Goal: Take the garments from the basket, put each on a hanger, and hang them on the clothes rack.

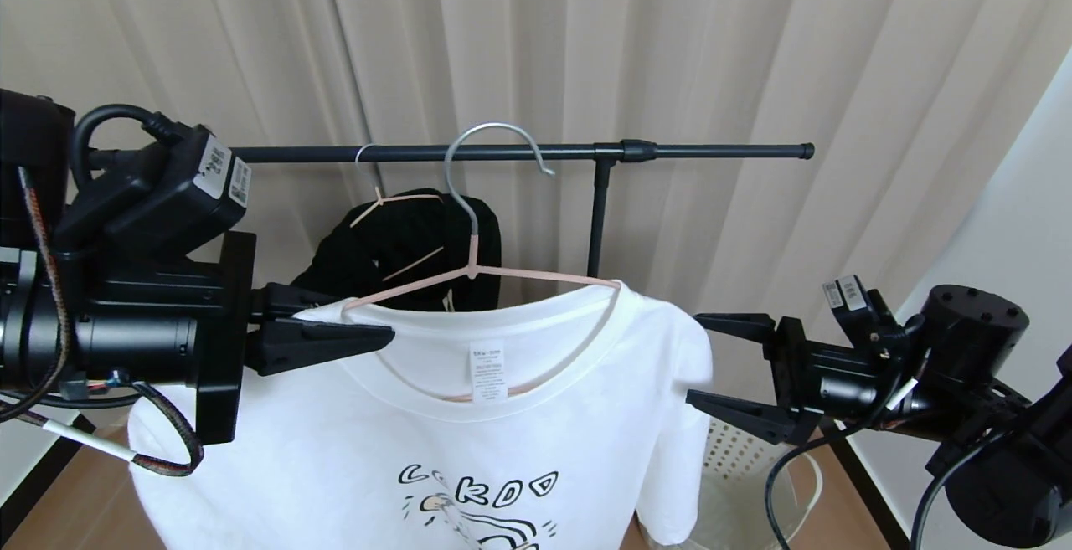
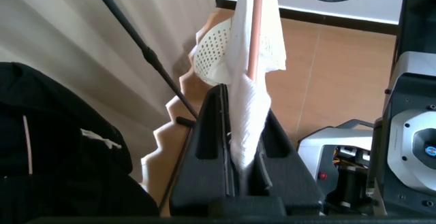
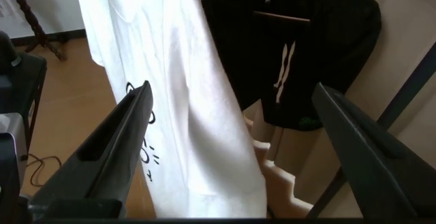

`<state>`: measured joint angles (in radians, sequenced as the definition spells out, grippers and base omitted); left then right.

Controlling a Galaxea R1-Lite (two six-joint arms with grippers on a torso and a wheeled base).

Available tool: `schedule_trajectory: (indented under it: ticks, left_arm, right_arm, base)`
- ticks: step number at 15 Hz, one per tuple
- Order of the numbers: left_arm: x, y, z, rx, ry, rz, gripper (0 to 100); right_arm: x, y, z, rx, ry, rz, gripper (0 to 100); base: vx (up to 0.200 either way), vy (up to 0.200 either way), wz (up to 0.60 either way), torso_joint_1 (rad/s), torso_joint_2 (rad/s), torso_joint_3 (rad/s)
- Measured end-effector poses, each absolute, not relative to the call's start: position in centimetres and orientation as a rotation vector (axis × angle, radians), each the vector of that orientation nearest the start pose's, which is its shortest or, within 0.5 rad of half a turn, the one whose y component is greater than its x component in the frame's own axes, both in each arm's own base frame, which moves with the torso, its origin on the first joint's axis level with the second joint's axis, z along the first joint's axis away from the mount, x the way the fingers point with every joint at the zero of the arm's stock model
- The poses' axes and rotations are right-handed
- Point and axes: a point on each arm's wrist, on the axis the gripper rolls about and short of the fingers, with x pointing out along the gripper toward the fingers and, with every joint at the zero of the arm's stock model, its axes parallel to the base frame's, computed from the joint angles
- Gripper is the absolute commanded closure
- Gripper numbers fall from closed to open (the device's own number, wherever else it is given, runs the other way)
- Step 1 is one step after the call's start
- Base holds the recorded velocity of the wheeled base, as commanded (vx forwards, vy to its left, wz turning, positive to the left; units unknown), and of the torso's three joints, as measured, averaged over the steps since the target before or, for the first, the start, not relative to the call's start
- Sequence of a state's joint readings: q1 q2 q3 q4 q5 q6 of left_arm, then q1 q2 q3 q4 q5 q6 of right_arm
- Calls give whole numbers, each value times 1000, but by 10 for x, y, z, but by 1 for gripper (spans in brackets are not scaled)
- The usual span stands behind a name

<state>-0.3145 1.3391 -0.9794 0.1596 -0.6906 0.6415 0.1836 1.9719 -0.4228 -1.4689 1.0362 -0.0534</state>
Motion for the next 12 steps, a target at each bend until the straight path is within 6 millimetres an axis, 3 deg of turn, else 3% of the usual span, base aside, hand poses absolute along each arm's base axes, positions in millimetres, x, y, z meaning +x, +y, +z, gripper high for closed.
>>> schedule_trajectory:
  ticks: [8,9,12]
  left_arm:
    - [190,-76,260,471,146,-1092,100]
    - [190,-76,261,467,143,-1090,100]
    - [189,-76,261,460,144,-1087,100]
  right_arm:
    - [289,74,75,14,104,1221,0]
    - [289,74,74,15,107,1221,100]
    - [291,74,75,13,101,1220,100]
  base:
    - [0,0,0,0,0,0]
    - [0,0,0,0,0,0]
    - [0,0,0,0,0,0]
